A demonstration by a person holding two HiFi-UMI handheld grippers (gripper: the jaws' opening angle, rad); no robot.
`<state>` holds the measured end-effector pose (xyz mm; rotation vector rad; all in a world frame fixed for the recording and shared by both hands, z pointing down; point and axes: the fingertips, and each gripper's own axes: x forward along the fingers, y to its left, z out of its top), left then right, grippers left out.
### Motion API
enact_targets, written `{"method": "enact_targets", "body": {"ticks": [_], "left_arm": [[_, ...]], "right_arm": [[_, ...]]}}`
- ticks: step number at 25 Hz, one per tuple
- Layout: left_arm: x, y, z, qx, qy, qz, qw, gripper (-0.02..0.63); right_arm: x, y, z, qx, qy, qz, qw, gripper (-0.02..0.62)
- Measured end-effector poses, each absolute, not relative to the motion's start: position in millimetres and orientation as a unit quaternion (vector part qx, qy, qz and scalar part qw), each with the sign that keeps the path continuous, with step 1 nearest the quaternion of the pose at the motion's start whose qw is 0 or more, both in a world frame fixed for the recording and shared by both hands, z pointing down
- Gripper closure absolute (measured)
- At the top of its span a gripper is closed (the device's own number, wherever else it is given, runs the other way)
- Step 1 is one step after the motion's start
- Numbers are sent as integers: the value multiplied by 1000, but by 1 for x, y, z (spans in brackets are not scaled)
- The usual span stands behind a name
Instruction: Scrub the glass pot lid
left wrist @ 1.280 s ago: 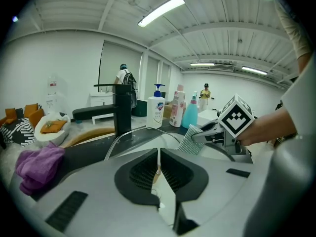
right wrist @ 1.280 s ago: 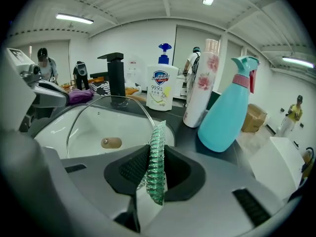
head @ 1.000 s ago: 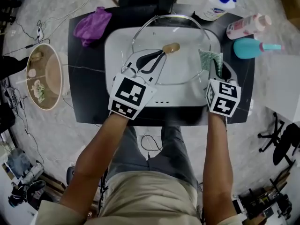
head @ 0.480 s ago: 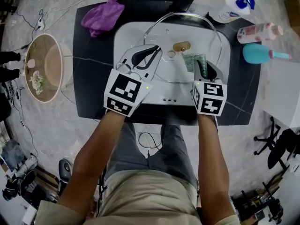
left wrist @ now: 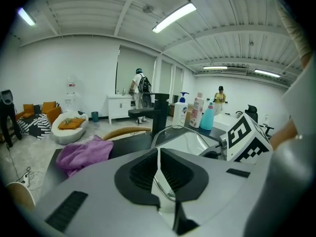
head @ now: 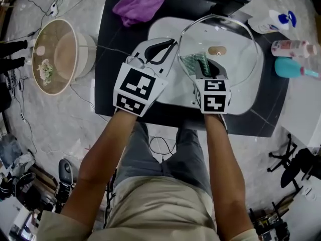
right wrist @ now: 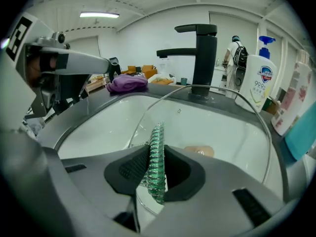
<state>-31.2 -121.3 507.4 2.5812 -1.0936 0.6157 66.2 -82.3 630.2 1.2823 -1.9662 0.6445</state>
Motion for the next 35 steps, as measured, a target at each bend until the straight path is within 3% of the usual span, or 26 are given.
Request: {"method": "enact_targets", "body": {"ticks": [13,35], "left_arm": [[-60,-131,450,899,-374,202,110,575],[-57,-67,255,940,-300,163,-15,575]], "right_arm": [[58,-91,570,492,-768,216,349,508],[83,-40,255,550,-813,37,188,512]]}}
